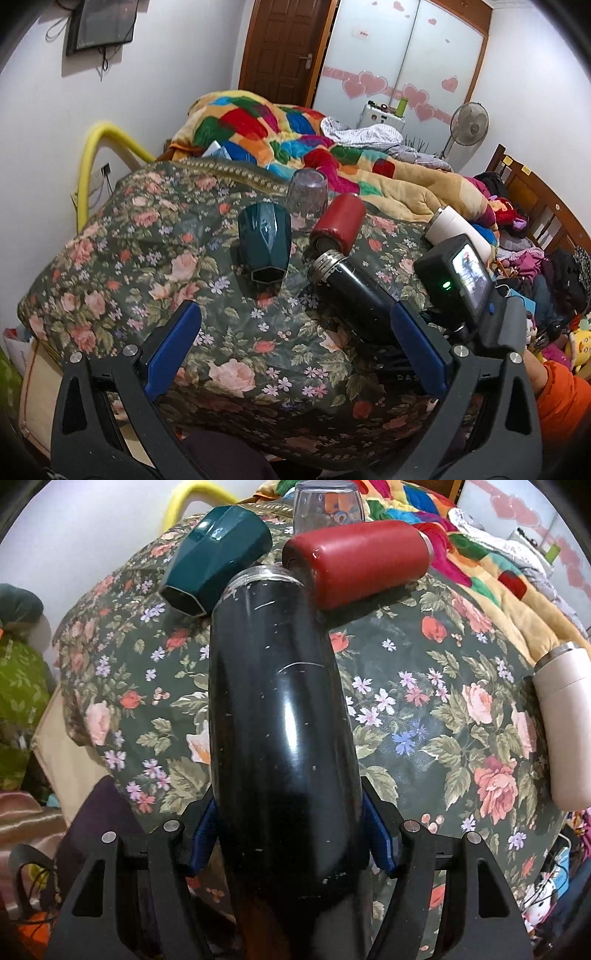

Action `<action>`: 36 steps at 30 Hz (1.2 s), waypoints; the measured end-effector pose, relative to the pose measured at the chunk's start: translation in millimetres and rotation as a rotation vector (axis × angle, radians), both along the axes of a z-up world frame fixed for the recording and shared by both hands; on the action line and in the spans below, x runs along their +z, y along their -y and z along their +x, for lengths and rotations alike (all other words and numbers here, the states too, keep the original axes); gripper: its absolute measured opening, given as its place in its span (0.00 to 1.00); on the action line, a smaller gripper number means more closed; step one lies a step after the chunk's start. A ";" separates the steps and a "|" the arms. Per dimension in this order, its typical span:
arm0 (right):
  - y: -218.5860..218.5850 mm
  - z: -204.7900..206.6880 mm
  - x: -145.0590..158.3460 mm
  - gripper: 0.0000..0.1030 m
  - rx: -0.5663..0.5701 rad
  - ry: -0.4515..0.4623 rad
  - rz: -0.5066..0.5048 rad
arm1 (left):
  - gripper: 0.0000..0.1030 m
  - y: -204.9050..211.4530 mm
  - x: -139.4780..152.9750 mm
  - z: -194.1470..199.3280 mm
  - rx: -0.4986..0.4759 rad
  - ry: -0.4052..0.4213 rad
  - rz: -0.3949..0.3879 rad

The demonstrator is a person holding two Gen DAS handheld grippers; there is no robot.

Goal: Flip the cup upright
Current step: 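Lift the black thermos with the right gripper and carry it toward the left gripper, then grasp the thermos body with the left gripper while the right gripper releases it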

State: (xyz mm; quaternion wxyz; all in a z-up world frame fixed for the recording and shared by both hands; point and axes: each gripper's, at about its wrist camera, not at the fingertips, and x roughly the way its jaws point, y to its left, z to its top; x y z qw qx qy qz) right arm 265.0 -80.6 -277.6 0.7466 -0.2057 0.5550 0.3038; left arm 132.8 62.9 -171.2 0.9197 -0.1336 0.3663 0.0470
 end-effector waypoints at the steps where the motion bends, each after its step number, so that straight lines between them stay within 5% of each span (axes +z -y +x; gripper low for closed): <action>1: 1.0 0.6 1.5 0.63 -0.001 -0.010 0.005 | 1.00 -0.4 -1.5 1.8 0.001 -0.008 -0.008; 5: 6.4 -1.3 17.8 0.63 0.007 -0.016 0.024 | 1.00 -2.8 -9.6 12.5 -0.011 -0.044 -0.069; 11: 37.9 -20.0 63.1 0.64 0.012 0.095 0.082 | 1.00 4.7 -22.8 37.3 -0.055 -0.100 -0.144; 17: 79.9 -36.2 102.6 0.71 -0.089 0.232 0.145 | 0.84 23.0 -62.6 71.3 -0.084 -0.251 -0.195; 22: 104.8 -41.8 113.4 0.71 -0.183 0.306 0.166 | 0.82 37.3 -78.5 82.0 -0.097 -0.299 -0.169; 36: 131.0 -66.3 104.3 0.71 -0.293 0.334 0.227 | 0.77 52.0 -115.0 119.8 -0.071 -0.399 -0.043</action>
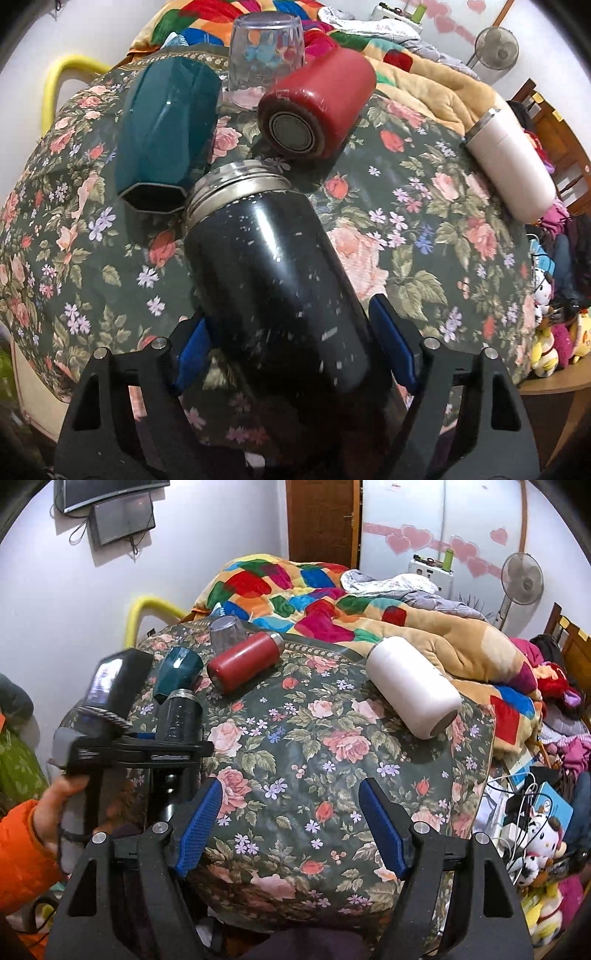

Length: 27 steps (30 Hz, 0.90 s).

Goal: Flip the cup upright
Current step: 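Grasp the thermos body with the left gripper while the right gripper releases it, then rotate the thermos upright with the left gripper and set it on the bed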

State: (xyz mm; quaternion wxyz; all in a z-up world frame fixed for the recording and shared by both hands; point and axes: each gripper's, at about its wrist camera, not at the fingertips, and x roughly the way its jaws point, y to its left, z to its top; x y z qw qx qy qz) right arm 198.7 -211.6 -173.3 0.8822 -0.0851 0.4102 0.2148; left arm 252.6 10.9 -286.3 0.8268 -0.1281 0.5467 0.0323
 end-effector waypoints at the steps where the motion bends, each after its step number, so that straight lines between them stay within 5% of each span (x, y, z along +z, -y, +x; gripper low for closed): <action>1: 0.4 -0.8 0.1 0.71 -0.002 -0.004 0.008 | 0.76 1.6 0.0 1.6 -0.002 0.004 0.011; 7: 4.7 -2.9 -2.8 0.71 -0.016 -0.024 0.026 | 0.70 16.4 17.5 -3.9 -0.037 0.077 0.080; 15: 7.6 -3.4 1.8 0.71 -0.031 -0.002 0.027 | 0.65 37.1 83.6 -34.1 -0.113 0.284 0.164; 27: 12.2 -4.9 20.1 0.71 -0.051 0.045 0.079 | 0.62 55.4 152.3 -38.3 -0.149 0.485 0.194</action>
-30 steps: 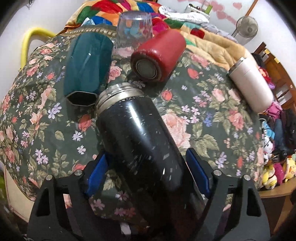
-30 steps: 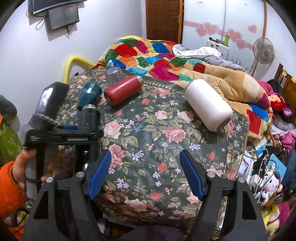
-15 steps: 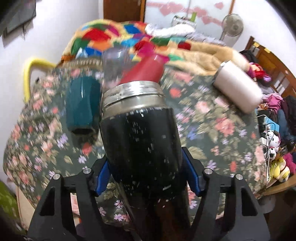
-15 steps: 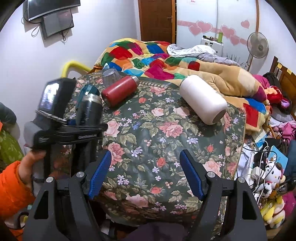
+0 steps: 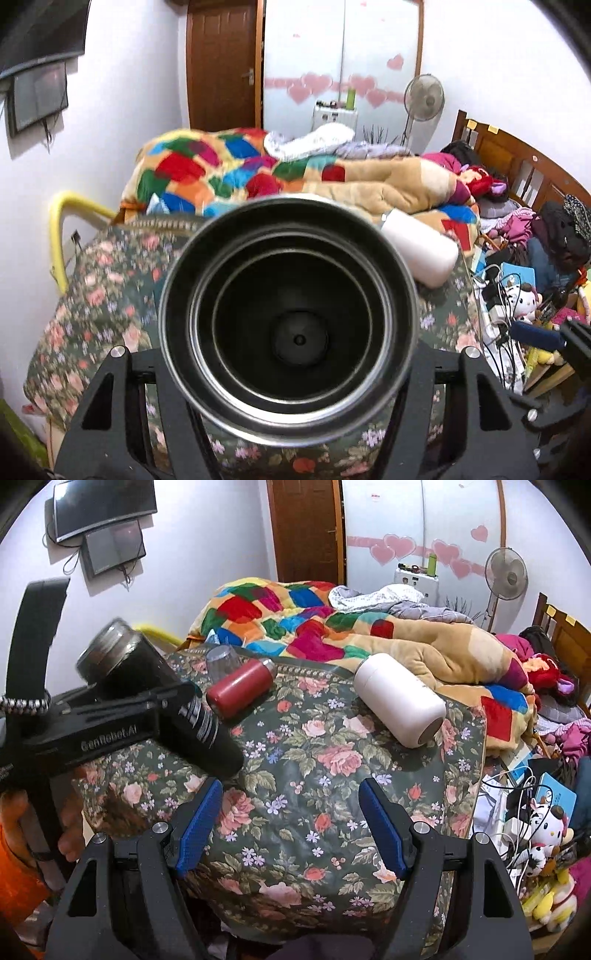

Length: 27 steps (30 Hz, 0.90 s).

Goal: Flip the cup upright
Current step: 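Rotate the thermos upright with the left gripper and set it on the bed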

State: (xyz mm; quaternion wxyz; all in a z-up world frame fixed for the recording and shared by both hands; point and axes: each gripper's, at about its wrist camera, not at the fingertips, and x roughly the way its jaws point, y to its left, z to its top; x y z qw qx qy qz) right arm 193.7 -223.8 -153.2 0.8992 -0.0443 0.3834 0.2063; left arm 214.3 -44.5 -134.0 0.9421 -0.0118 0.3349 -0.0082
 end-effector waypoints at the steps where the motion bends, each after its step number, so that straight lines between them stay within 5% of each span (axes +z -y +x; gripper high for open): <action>1: 0.6 0.4 0.6 0.71 -0.002 0.001 0.004 | 0.62 1.6 4.0 3.5 -0.001 0.013 0.008; 11: 4.9 6.3 3.0 0.71 -0.015 0.007 0.011 | 0.62 13.3 -9.8 33.0 -0.033 -0.011 0.035; 27: 5.5 11.3 -7.4 0.71 -0.018 -0.029 0.011 | 0.62 26.9 -41.7 20.6 -0.087 -0.066 0.065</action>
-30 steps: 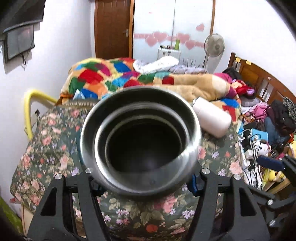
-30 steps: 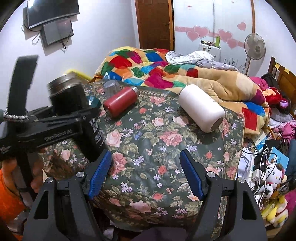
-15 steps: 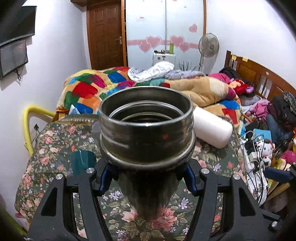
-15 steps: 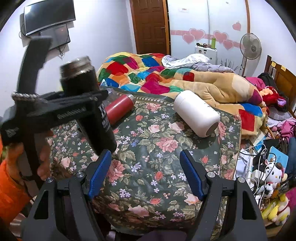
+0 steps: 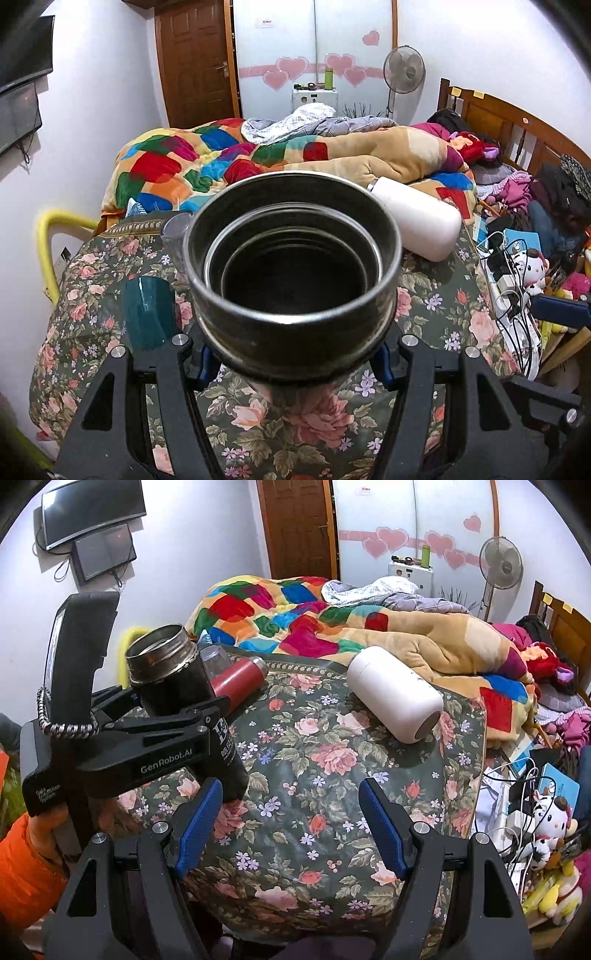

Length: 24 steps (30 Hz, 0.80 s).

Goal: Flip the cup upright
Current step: 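Rotate the thermos upright with the left gripper and set it on the bed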

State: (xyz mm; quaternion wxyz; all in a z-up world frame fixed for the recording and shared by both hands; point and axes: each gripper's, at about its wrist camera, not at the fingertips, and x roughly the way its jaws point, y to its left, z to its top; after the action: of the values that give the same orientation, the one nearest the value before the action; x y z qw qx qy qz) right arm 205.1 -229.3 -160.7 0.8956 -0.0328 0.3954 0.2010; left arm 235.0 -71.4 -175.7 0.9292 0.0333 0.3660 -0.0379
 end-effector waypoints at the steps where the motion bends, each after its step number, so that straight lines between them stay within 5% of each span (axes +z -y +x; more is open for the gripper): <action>1: -0.5 -0.3 0.5 0.71 0.000 0.000 0.000 | 0.62 -0.6 -0.1 -1.0 -0.002 -0.004 0.000; 14: -3.7 -20.4 22.8 0.71 -0.008 0.048 0.008 | 0.68 -3.8 21.2 -24.0 -0.056 -0.035 0.004; 18: -4.4 -36.7 44.2 0.71 -0.018 0.106 0.020 | 0.68 -11.8 50.3 -55.0 -0.068 0.033 -0.015; 24: -3.0 -67.4 84.4 0.71 -0.044 0.229 0.069 | 0.73 -31.1 123.3 -121.7 -0.061 0.258 -0.050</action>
State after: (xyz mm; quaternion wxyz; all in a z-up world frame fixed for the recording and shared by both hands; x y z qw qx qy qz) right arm 137.7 -226.4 -76.2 0.9397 -0.0157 0.2841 0.1897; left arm 113.3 -40.3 -52.4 0.9675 0.0260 0.2414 -0.0704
